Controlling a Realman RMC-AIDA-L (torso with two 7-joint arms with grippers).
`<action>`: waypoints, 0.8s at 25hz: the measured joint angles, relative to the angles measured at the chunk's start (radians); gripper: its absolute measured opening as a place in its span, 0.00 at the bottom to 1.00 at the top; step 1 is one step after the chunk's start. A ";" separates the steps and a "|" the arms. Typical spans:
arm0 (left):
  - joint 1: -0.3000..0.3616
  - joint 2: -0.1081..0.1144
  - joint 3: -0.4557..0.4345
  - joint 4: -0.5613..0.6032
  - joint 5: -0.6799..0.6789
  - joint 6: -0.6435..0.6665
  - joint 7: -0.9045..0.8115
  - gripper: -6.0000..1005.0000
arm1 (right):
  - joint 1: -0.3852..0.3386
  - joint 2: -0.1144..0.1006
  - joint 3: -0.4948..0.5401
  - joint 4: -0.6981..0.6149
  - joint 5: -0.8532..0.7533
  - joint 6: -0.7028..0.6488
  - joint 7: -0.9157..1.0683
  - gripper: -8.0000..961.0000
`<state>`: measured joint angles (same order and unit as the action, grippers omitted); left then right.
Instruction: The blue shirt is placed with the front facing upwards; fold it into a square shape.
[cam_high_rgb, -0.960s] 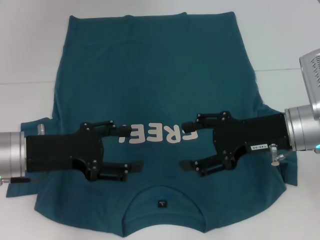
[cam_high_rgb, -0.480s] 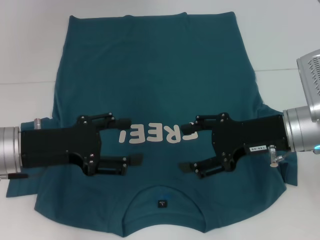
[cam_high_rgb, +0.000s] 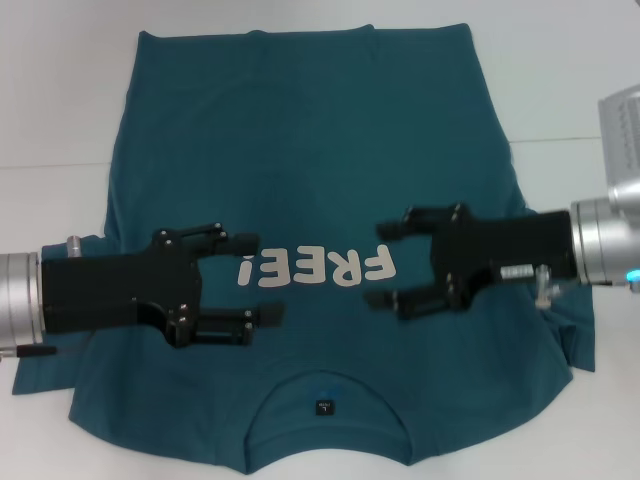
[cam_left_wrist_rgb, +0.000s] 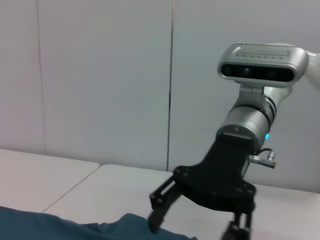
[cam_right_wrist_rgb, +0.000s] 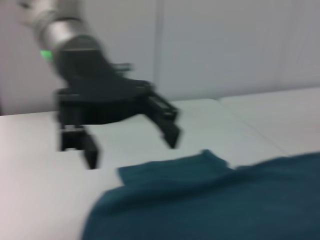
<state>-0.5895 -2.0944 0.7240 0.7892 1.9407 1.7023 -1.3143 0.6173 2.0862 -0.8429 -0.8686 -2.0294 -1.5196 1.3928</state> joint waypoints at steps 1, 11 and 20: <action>0.000 -0.001 0.000 0.000 0.000 -0.006 -0.001 0.87 | -0.001 -0.002 0.000 -0.004 -0.001 0.038 0.025 0.97; -0.007 -0.021 0.000 -0.044 0.001 -0.136 -0.004 0.87 | -0.001 -0.030 -0.003 -0.085 -0.192 0.258 0.395 0.97; -0.025 -0.052 -0.003 -0.088 -0.021 -0.265 -0.013 0.87 | -0.024 -0.043 0.031 -0.180 -0.442 0.208 0.772 0.97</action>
<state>-0.6143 -2.1460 0.7209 0.7013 1.9197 1.4373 -1.3276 0.5934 2.0431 -0.8114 -1.0489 -2.4715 -1.3112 2.1652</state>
